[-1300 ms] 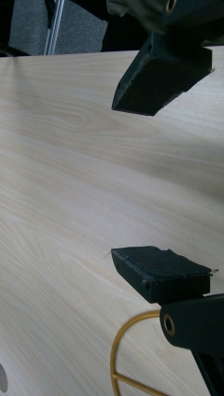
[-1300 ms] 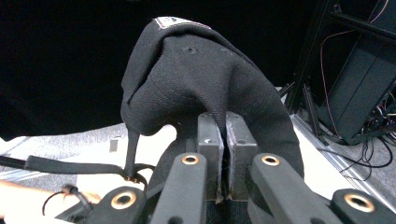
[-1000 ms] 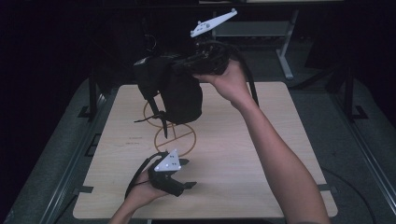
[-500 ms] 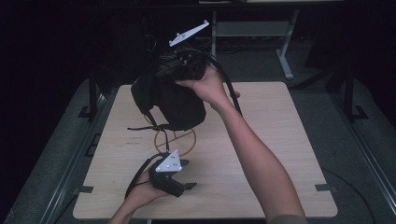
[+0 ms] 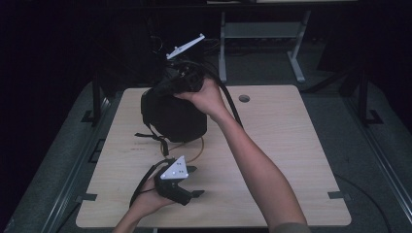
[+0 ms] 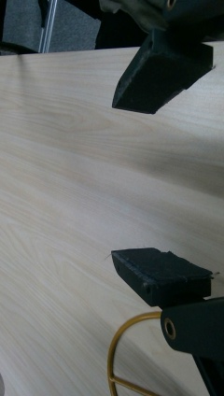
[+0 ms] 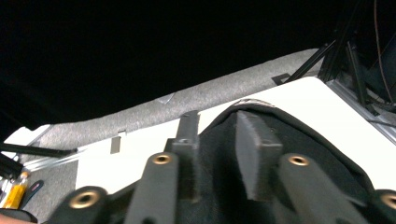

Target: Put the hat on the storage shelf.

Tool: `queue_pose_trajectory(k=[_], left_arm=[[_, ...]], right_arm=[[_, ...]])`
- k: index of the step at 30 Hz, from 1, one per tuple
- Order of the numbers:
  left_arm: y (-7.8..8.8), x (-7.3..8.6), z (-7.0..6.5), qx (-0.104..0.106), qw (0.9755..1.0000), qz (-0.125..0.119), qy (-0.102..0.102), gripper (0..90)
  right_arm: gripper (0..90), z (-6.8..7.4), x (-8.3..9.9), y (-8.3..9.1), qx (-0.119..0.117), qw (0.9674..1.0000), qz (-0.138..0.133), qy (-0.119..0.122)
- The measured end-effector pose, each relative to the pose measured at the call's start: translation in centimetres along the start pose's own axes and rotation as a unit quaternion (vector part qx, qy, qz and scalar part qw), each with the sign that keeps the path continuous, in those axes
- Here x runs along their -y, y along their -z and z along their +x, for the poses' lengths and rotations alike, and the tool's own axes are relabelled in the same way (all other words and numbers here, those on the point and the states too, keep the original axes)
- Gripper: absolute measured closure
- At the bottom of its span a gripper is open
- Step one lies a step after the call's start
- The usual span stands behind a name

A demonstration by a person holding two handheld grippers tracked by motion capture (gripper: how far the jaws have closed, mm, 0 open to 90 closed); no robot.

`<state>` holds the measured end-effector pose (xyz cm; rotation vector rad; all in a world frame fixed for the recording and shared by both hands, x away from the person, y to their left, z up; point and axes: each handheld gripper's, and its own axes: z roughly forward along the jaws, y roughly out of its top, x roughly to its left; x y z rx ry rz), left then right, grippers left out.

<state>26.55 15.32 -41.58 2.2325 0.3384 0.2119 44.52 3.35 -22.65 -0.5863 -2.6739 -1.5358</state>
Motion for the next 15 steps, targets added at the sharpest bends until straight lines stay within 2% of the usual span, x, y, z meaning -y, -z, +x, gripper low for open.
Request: queue_pose_trajectory(k=[3,9,11,15], left_arm=[[0.1,0.0,0.1,-0.003,1.0,-0.001,0.002,21.9],[0.4,0.1,0.3,-0.007,0.9999,-0.003,0.008,21.7],[0.5,0.2,0.5,-0.01,0.9998,-0.006,0.014,21.5],[0.5,0.2,0.6,-0.013,0.9997,-0.008,0.018,21.0]], right_arm=[[57.3,-0.3,0.6,0.5,0.005,1.0,0.001,-0.001],[46.6,-0.6,1.7,1.8,0.013,0.9998,-0.013,-0.004],[41.4,-0.8,2.7,2.7,0.014,0.9997,-0.018,-0.01],[37.3,-0.9,3.8,3.9,0.018,0.9995,-0.024,-0.014]])
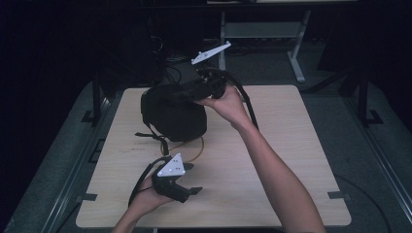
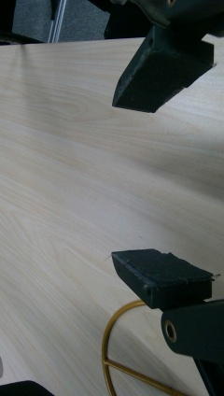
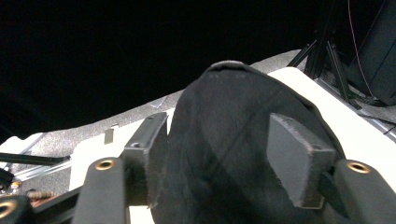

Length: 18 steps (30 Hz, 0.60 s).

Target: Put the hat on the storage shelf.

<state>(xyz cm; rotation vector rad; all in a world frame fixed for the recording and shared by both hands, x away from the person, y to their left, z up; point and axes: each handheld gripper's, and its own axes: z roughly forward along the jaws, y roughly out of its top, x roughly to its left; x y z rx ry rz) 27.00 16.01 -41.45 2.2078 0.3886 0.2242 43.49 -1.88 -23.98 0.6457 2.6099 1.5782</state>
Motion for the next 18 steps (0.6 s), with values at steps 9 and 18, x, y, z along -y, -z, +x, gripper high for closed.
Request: queue_pose_trajectory(k=[9,18], left_arm=[[0.1,0.2,0.2,-0.005,1.0,0.001,0.003,20.9],[0.2,0.2,0.4,-0.006,1.0,0.003,0.006,20.8]], right_arm=[[31.3,-0.5,1.7,2.1,-0.002,0.9999,-0.013,-0.01],[27.2,-0.8,4.3,4.7,0.005,0.9996,-0.022,-0.016]])
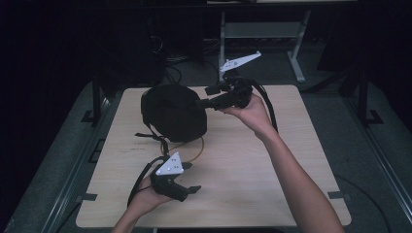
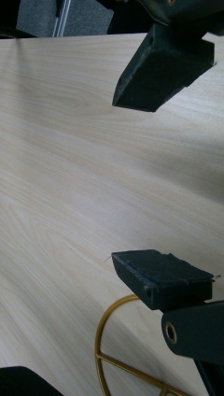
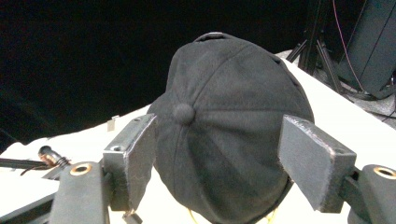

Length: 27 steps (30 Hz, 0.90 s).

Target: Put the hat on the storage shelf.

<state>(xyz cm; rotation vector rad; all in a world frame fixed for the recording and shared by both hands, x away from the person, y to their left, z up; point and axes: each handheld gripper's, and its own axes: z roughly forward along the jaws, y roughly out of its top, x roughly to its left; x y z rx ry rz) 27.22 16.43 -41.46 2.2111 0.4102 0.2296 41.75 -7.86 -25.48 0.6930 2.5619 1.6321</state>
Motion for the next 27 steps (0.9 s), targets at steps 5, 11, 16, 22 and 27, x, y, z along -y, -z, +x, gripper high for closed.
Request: queue_pose_trajectory(k=[5,11,16,22,27], left_arm=[[0.0,0.0,0.1,-0.001,1.0,-0.001,0.0,20.8],[-0.1,0.0,0.0,-0.001,1.0,-0.004,0.005,20.7],[-0.1,0.1,0.1,-0.001,1.0,-0.002,0.003,20.6],[-0.1,0.1,0.1,-0.002,0.9999,-0.005,0.01,20.4],[-0.1,0.1,0.1,-0.004,0.9999,-0.002,0.009,20.3]], right_arm=[[26.6,0.1,0.7,1.1,0.003,1.0,-0.001,0.0],[25.3,0.0,2.0,2.5,0.012,0.9999,-0.002,-0.004],[24.1,-0.5,3.5,3.6,0.021,0.9997,-0.006,-0.012],[23.0,-0.9,4.7,4.3,0.027,0.9994,-0.006,-0.021],[21.7,-1.2,5.8,4.8,0.03,0.9991,-0.006,-0.03]])
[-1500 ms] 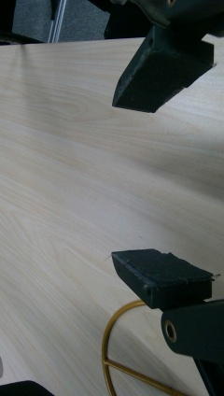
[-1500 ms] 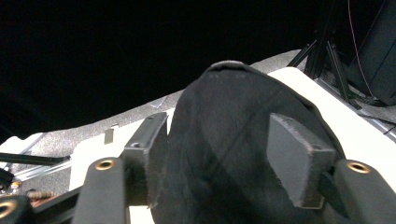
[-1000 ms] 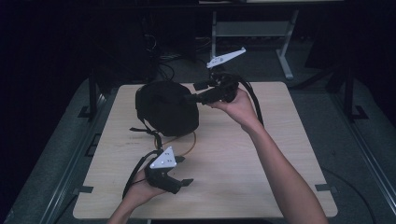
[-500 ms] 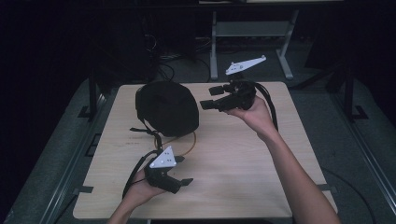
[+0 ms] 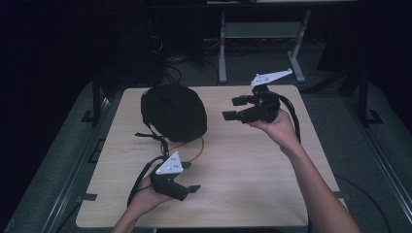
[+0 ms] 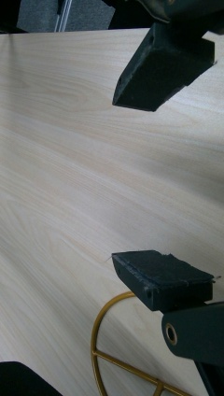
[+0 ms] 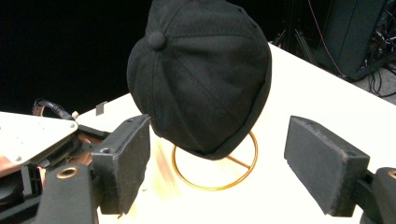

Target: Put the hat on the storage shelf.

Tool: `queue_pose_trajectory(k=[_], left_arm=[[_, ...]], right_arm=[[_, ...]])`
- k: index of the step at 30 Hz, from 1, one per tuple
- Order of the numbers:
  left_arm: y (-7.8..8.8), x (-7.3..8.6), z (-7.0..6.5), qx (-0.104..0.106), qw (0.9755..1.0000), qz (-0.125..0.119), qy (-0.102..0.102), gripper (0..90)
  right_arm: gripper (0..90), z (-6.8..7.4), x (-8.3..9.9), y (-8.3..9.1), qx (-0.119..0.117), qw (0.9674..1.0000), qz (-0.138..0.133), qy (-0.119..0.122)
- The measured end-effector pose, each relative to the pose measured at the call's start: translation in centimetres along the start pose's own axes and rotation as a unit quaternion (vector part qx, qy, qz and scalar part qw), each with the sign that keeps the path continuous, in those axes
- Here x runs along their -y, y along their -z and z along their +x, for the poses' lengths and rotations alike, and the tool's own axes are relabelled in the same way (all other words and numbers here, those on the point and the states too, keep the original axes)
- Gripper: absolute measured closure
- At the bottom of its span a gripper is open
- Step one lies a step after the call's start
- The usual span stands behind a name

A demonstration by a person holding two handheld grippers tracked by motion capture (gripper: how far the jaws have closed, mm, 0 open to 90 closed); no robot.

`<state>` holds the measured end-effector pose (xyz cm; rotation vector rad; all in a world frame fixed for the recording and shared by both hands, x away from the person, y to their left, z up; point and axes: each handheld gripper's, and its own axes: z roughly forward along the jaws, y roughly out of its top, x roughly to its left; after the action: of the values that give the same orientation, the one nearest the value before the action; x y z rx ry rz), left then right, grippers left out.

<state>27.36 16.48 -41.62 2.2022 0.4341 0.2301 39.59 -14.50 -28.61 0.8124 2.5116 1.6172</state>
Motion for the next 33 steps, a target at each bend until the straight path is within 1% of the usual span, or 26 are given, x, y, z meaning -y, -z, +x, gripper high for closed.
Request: queue_pose_trajectory(k=[3,4,7,11,12,20,23,24,30,33], left_arm=[[0.0,0.0,0.0,-0.001,1.0,0.001,0.0,20.2],[0.0,0.0,0.1,-0.002,1.0,0.001,-0.003,20.2],[0.1,0.0,0.1,-0.002,1.0,0.0,0.001,20.2],[0.1,0.1,0.1,-0.002,1.0,0.002,0.002,20.2],[0.1,0.1,0.1,-0.003,1.0,0.002,0.002,20.2],[0.0,0.1,0.1,-0.002,1.0,0.001,0.005,20.1],[0.0,0.1,0.1,-0.002,1.0,0.003,0.006,20.1],[0.0,0.1,0.1,-0.003,1.0,0.003,0.005,20.1],[-0.1,0.1,0.1,-0.003,1.0,0.003,0.006,20.1],[-0.2,0.1,0.1,-0.003,1.0,0.002,0.007,20.1]], right_arm=[[21.0,-0.3,0.8,0.3,0.003,1.0,0.002,-0.005],[21.0,-0.3,0.8,0.3,0.003,1.0,0.002,-0.005],[20.5,-0.4,1.4,0.6,0.005,1.0,0.001,-0.005],[20.0,-0.6,2.3,1.2,0.009,0.9999,0.001,-0.009],[20.0,-0.6,2.3,1.2,0.009,0.9999,0.001,-0.009],[19.2,-1.0,4.0,2.2,0.013,0.9997,0.003,-0.02],[19.1,-1.3,4.9,2.6,0.017,0.9996,0.003,-0.024],[19.1,-1.3,4.9,2.6,0.017,0.9996,0.003,-0.024],[18.7,-1.6,6.5,3.2,0.019,0.9993,0.005,-0.033],[18.6,-1.7,7.0,3.4,0.021,0.9991,0.006,-0.036]])
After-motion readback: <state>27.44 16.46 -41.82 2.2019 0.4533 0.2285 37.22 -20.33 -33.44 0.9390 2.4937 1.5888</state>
